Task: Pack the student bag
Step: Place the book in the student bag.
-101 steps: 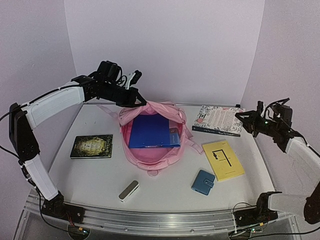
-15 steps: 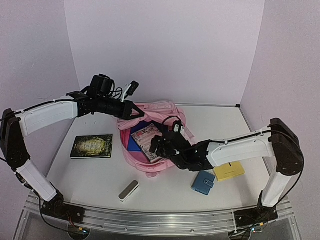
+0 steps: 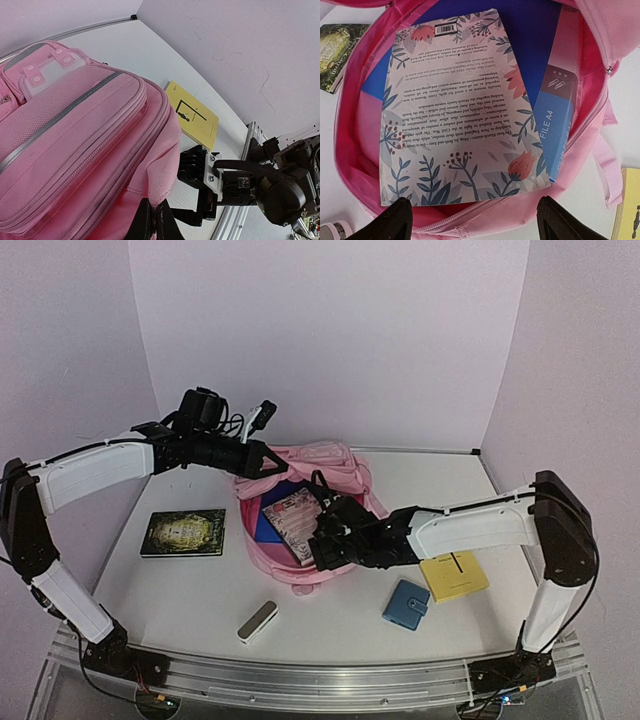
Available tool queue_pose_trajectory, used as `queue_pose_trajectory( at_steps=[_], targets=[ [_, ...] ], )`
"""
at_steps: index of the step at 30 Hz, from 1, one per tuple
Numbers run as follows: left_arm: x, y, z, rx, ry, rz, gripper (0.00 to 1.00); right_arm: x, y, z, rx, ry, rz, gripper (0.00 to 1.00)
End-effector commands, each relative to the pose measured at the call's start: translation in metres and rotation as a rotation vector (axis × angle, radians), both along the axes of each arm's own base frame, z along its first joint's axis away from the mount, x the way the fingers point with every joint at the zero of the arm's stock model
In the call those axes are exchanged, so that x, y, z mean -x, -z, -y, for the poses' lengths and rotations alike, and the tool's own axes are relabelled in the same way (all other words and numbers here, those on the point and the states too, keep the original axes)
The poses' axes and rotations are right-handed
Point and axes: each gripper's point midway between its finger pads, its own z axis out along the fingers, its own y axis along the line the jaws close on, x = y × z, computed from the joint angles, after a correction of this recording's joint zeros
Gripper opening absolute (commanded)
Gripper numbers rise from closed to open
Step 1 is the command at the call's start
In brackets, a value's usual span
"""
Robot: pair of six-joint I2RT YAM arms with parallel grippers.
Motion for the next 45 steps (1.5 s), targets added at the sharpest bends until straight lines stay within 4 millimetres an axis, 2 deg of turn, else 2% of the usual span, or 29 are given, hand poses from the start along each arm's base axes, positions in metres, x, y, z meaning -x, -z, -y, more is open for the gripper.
queue_pose_trajectory(
  at_steps=[1,13,20,25,28,32,36,40,45],
  targets=[
    [0.009,-0.053,-0.001,0.094,0.032,0.127,0.00,-0.003,0.014,-0.003,0.084,-0.048,-0.006,0.84],
    [0.008,-0.053,-0.001,0.086,0.028,0.132,0.00,-0.007,0.029,-0.033,0.030,-0.085,-0.037,0.84],
    [0.007,-0.050,-0.001,0.082,0.029,0.127,0.00,-0.029,0.029,-0.057,-0.090,0.013,0.011,0.84],
    [0.008,-0.050,0.000,0.082,0.032,0.125,0.00,-0.041,0.020,-0.068,-0.104,0.027,0.055,0.83],
    [0.007,-0.051,-0.001,0.080,0.027,0.130,0.00,-0.033,0.005,-0.072,-0.110,-0.033,0.072,0.83],
    [0.007,-0.053,-0.003,0.078,0.022,0.139,0.00,-0.015,-0.017,-0.063,-0.075,-0.092,0.130,0.85],
    [0.007,-0.053,-0.002,0.078,0.024,0.139,0.00,0.002,-0.024,-0.050,-0.069,-0.140,0.121,0.90],
    [0.008,-0.053,-0.002,0.081,0.026,0.138,0.00,0.007,-0.020,-0.038,-0.036,-0.150,0.124,0.91],
    [0.008,-0.053,-0.002,0.081,0.029,0.136,0.00,0.001,-0.007,-0.047,0.015,-0.172,0.130,0.91]
  ],
)
